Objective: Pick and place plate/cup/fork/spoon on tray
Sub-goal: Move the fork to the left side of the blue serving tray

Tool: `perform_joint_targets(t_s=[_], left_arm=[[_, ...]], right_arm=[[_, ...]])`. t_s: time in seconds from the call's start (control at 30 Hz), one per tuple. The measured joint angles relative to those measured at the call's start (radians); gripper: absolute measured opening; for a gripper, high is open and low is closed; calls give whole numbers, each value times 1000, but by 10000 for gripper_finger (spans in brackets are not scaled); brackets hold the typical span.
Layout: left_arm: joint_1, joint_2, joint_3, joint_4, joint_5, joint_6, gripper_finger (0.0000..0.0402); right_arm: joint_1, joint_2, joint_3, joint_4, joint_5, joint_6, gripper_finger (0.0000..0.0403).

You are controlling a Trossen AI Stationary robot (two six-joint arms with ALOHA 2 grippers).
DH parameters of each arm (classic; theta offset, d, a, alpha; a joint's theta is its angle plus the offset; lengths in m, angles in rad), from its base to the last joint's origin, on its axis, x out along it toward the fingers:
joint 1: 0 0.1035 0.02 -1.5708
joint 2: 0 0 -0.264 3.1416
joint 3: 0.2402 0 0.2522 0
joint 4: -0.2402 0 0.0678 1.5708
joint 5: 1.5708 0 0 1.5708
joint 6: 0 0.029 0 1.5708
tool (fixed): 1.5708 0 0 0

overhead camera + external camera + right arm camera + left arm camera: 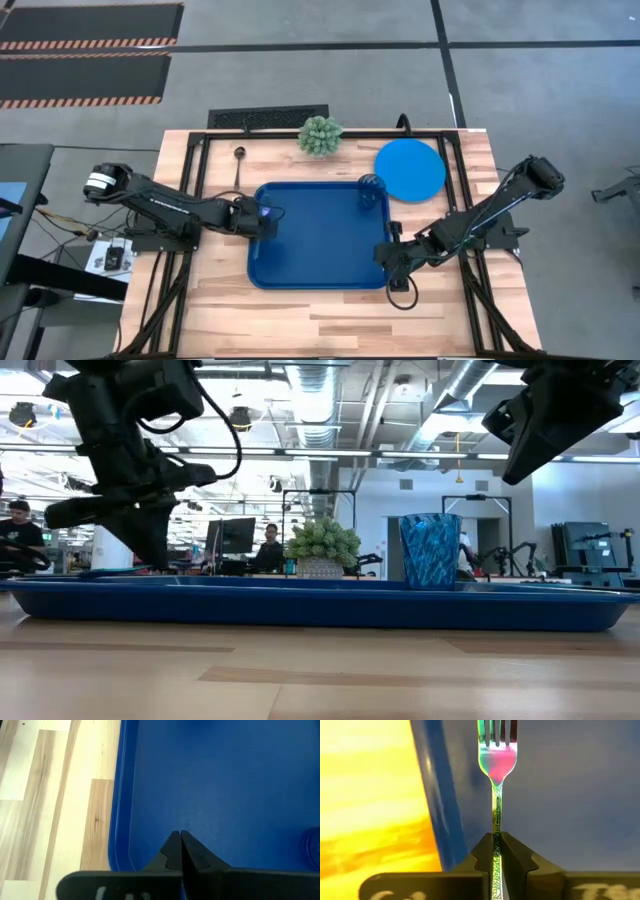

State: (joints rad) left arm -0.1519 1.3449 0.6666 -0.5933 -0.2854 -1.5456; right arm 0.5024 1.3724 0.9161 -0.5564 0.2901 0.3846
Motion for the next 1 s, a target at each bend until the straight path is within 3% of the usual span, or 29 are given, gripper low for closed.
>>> perform_joint_targets(t_s=[0.23,0.4,0.7,1.0], left_arm=[[-41,0,0,-77,-15,-205,7],[-41,13,5,-62,-15,-269,7],[-4,208,123,-62,45,-112,7],[31,198,127,-71,48,-56,6]], right_arm=[[-13,0,0,-24,-5,2,6],[-35,0,0,-46,-16,19,6],[-38,0,0,-45,-2,25,6],[-38,0,0,-44,0,24,6]])
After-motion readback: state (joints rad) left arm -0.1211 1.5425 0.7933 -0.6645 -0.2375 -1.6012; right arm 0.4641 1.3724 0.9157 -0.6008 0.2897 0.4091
